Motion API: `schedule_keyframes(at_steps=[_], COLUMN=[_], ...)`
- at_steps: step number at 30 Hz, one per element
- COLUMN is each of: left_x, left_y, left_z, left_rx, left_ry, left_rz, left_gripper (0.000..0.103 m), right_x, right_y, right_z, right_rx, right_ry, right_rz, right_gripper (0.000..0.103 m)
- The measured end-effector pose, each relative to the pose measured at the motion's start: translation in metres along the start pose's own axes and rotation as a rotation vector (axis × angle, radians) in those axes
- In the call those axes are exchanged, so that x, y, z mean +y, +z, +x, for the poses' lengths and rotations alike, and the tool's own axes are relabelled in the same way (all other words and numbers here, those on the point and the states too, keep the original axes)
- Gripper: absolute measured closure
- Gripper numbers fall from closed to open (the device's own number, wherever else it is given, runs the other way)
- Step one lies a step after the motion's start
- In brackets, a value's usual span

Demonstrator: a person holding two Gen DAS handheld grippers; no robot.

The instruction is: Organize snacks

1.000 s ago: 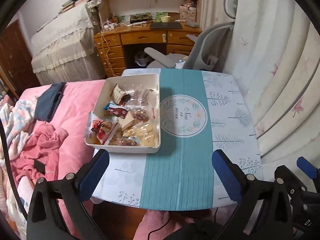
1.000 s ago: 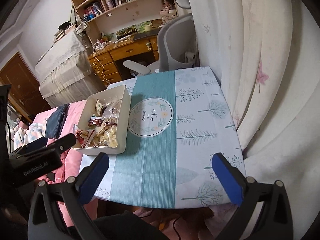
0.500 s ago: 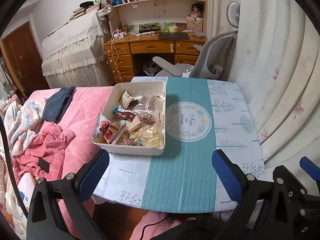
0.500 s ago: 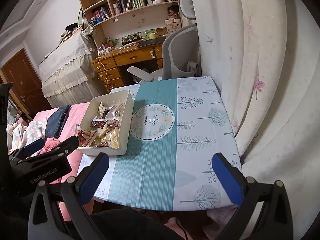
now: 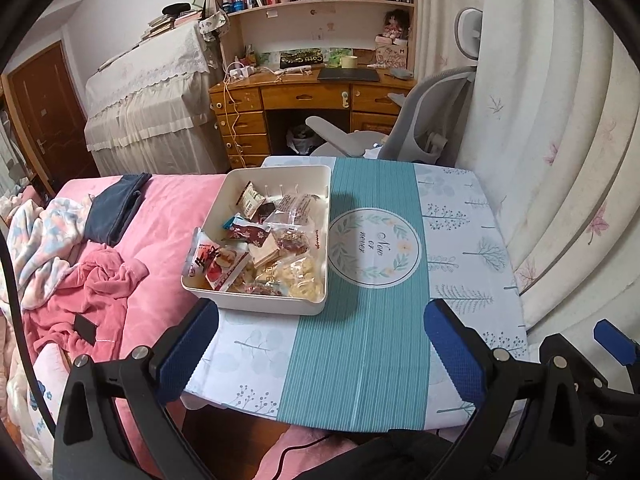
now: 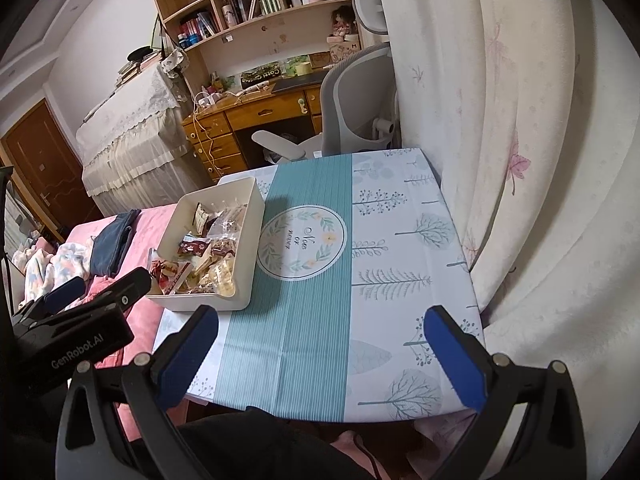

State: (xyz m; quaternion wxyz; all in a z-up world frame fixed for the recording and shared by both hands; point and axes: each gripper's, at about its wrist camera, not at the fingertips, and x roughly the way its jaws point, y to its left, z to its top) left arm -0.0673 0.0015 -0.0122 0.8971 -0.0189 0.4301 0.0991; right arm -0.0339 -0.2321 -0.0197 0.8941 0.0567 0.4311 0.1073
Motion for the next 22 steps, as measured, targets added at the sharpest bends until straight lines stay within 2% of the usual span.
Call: schedule_keyframes(at_steps=[22], left_x=[-0.005], left_y=[0.001], left_z=[0.004], left_rx=[0.009], left_ry=[0.005], left_rz=[0.000], left_gripper=[0.001], right_x=[-0.007], right_y=[0.005], right_z=[0.016], right_rx=[0.063], right_ry=[0.005], right_rz=[0.019], right_gripper=[0.000])
